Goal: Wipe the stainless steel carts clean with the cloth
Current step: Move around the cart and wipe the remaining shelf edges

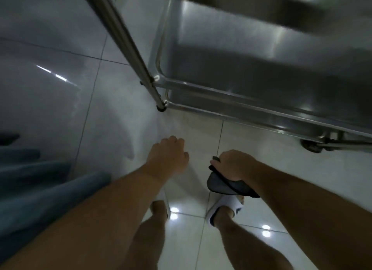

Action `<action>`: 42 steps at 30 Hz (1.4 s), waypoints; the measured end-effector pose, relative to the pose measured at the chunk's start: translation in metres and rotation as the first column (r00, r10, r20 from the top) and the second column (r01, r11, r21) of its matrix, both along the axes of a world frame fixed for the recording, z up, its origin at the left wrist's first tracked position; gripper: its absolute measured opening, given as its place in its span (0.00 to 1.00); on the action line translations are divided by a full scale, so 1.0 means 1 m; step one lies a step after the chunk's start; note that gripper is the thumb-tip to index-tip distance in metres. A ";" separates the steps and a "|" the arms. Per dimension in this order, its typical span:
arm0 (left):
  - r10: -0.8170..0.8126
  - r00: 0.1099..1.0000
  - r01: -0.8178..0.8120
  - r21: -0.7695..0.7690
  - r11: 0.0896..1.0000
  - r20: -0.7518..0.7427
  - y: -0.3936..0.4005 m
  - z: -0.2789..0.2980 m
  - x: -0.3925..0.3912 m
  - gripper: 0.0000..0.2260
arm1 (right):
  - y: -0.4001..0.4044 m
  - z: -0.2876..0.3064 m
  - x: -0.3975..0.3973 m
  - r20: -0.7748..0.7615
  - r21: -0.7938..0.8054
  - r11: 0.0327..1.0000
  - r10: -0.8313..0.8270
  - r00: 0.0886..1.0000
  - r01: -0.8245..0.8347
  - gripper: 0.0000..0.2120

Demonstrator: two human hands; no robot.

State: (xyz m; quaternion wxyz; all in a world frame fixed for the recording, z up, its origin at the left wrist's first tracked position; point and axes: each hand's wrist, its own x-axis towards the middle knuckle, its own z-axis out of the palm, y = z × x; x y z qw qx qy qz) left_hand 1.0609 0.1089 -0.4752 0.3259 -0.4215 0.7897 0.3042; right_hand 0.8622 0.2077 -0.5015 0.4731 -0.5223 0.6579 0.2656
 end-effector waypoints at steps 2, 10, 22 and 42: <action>0.003 1.000 -0.004 0.044 0.999 0.023 0.011 0.039 0.022 0.21 | 0.001 0.049 0.016 -0.020 -0.022 0.999 0.041 0.999 -0.041 0.25; 0.063 0.998 -0.063 0.007 0.998 -0.013 -0.016 0.201 0.097 0.16 | -0.049 0.241 0.094 -0.104 -0.025 0.942 0.332 0.938 -0.336 0.21; 0.223 0.975 -0.224 -0.100 0.969 -0.023 -0.121 0.405 0.171 0.21 | -0.190 0.448 0.193 -0.121 -0.338 0.880 0.312 0.943 -0.334 0.21; 0.530 0.838 -0.542 -0.298 0.786 -0.126 -0.330 0.533 0.241 0.21 | -0.471 0.560 0.226 -0.072 -0.590 0.751 0.317 0.946 -0.297 0.25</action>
